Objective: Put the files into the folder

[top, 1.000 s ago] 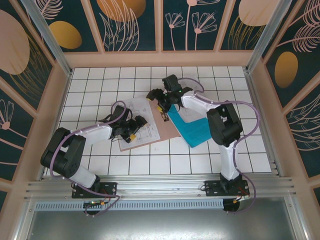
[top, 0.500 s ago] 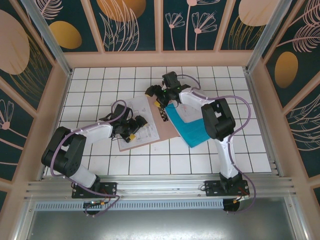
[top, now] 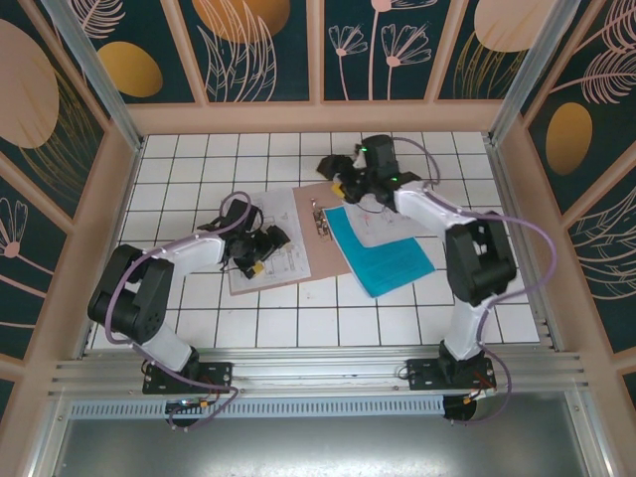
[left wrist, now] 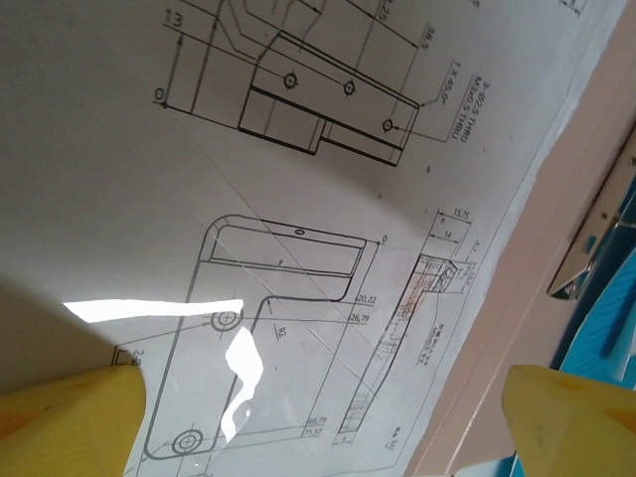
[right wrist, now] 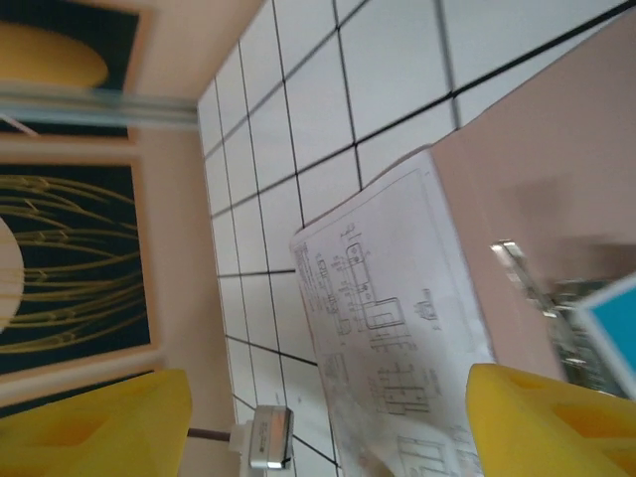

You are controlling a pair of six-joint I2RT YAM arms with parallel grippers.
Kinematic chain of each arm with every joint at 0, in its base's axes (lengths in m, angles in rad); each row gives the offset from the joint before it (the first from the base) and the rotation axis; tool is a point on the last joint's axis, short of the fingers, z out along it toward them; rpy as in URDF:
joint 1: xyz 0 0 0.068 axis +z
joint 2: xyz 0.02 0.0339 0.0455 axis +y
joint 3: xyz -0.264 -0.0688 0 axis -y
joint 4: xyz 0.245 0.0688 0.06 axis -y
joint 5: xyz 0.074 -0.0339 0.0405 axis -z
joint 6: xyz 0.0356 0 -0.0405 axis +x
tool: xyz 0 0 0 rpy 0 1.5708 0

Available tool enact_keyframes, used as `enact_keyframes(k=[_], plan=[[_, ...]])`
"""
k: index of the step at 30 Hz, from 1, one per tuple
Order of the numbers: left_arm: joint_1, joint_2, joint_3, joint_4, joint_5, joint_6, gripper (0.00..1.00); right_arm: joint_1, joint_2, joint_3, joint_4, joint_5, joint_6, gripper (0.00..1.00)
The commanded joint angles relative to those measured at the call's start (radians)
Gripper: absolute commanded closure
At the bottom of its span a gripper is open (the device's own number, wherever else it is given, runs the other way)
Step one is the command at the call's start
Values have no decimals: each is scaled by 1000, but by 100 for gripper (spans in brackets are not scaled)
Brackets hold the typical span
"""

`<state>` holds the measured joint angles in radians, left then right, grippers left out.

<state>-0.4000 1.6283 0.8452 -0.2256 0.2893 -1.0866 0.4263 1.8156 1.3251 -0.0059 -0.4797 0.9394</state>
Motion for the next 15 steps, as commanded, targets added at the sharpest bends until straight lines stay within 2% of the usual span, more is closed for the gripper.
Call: enact_keyframes(k=[1,5,10,15], plan=[[27,46,54,-72,-41,57,7,-63,-85,-127,49,26,-29,27],[52,112,121,-85,-24,90,7,-137,-159,-262,41,19,-34,28],[41,123,249,-131,-18,101,7,-188,-191,-329,-38,33,-61,29],[-66,96,250,-94,96,13,11,-228,-154,-356,-36,1,-52,29]])
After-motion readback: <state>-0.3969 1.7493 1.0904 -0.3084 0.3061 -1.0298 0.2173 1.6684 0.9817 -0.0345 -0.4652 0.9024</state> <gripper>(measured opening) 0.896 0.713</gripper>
